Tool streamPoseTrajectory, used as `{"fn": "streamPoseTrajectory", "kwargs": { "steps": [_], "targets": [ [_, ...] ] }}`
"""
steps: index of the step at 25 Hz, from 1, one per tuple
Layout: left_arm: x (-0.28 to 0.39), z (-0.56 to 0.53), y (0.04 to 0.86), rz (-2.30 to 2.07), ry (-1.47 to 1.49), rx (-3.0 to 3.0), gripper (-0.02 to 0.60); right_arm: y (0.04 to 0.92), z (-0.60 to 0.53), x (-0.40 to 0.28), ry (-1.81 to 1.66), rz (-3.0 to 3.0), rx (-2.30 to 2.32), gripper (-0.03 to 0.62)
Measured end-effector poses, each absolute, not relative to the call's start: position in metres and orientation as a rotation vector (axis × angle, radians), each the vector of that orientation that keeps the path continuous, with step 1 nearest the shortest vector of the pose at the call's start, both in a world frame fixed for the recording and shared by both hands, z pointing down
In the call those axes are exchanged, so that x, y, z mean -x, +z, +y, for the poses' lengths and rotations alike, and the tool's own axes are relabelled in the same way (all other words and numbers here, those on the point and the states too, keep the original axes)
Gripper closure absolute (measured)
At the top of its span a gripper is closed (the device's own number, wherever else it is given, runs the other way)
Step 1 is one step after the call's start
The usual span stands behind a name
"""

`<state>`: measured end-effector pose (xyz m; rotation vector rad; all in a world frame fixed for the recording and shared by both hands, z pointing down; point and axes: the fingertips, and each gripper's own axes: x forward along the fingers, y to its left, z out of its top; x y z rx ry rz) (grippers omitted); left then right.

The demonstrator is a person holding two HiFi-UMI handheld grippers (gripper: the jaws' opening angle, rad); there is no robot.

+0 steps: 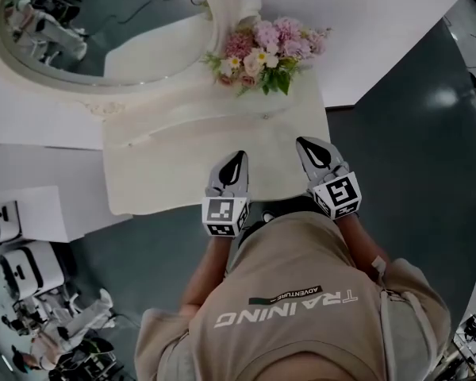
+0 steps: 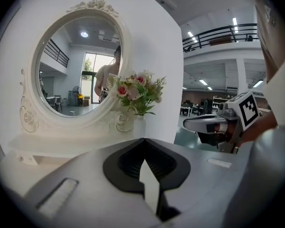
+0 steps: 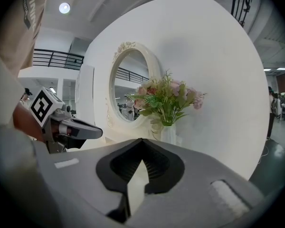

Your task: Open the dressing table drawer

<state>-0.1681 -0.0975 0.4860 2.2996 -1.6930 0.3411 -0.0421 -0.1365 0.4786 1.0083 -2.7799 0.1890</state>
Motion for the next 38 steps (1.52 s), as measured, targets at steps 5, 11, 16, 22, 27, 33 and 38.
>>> {"fn": "streamPoseTrajectory", "kwargs": {
  "steps": [5,11,16,22,27,33,38],
  "targets": [
    [0.156,-0.128,0.494,-1.682,0.366,-2.28,0.563,0.48,-0.161,0.033,0.176,-2.789,-0.999,0.592],
    [0.14,-0.155,0.519,-1.671,0.469,-2.279,0.563,0.496,-0.181,0.025,0.22,-2.797,-0.952,0.592],
    [0.133,-0.167,0.533,-1.637,0.457,-2.239,0.563,0.502,-0.187,0.028,0.241,-2.808,-0.898,0.592],
    [0.135,-0.175,0.565,-1.591,0.422,-2.133,0.563,0.52,-0.183,0.033,0.251,-2.765,-0.835,0.592],
    [0.137,-0.179,0.588,-1.576,0.469,-2.106,0.563,0.528,-0.18,0.03,0.28,-2.744,-0.837,0.592],
    [0.138,-0.189,0.615,-1.55,0.506,-2.064,0.538,0.532,-0.181,0.024,0.289,-2.719,-0.848,0.592],
    [0.145,-0.197,0.638,-1.545,0.504,-1.966,0.485,0.536,-0.181,0.02,0.312,-2.705,-0.856,0.592]
  ]
}}
